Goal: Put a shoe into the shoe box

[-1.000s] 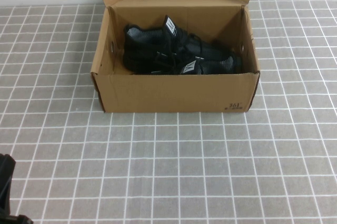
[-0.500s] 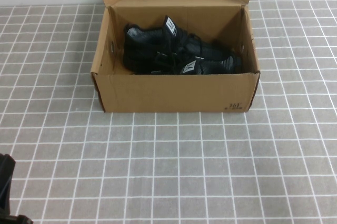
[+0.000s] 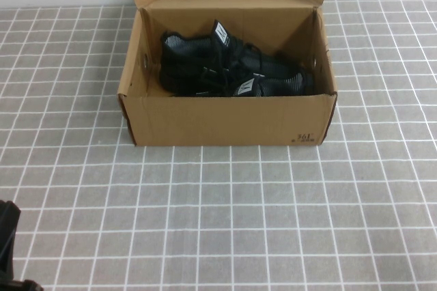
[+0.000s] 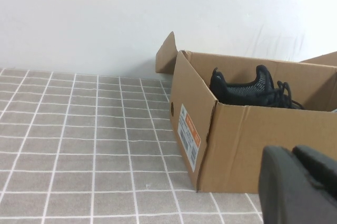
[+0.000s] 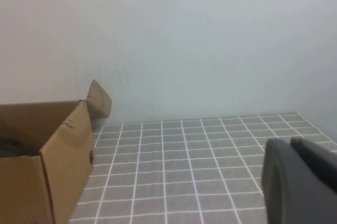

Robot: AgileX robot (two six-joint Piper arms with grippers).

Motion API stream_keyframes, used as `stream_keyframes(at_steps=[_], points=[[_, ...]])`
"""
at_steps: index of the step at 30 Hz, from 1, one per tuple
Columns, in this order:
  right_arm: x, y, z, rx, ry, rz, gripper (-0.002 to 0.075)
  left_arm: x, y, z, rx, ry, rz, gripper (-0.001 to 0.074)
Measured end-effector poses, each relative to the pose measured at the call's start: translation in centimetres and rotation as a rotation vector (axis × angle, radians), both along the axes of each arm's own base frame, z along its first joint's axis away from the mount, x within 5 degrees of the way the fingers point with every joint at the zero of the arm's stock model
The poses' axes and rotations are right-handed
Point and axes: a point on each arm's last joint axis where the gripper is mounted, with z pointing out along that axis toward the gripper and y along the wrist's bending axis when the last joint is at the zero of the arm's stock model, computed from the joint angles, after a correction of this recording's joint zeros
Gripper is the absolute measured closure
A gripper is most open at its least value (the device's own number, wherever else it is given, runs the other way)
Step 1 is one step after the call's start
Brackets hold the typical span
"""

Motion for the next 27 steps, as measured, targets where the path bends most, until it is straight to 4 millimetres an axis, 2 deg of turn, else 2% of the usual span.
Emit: stream_keyframes(at_steps=[17, 27], points=[[0.0, 0.1, -0.3, -0.028, 0.036, 0.008, 0.0742, 0.0, -0.1, -0.1, 0.004, 0.011, -0.006, 0.0734], [-0.2, 0.7, -3.2, -0.031, 0.349, 0.076, 0.0743, 0.0, -0.1, -0.1, 0.005, 0.014, -0.008, 0.0734]])
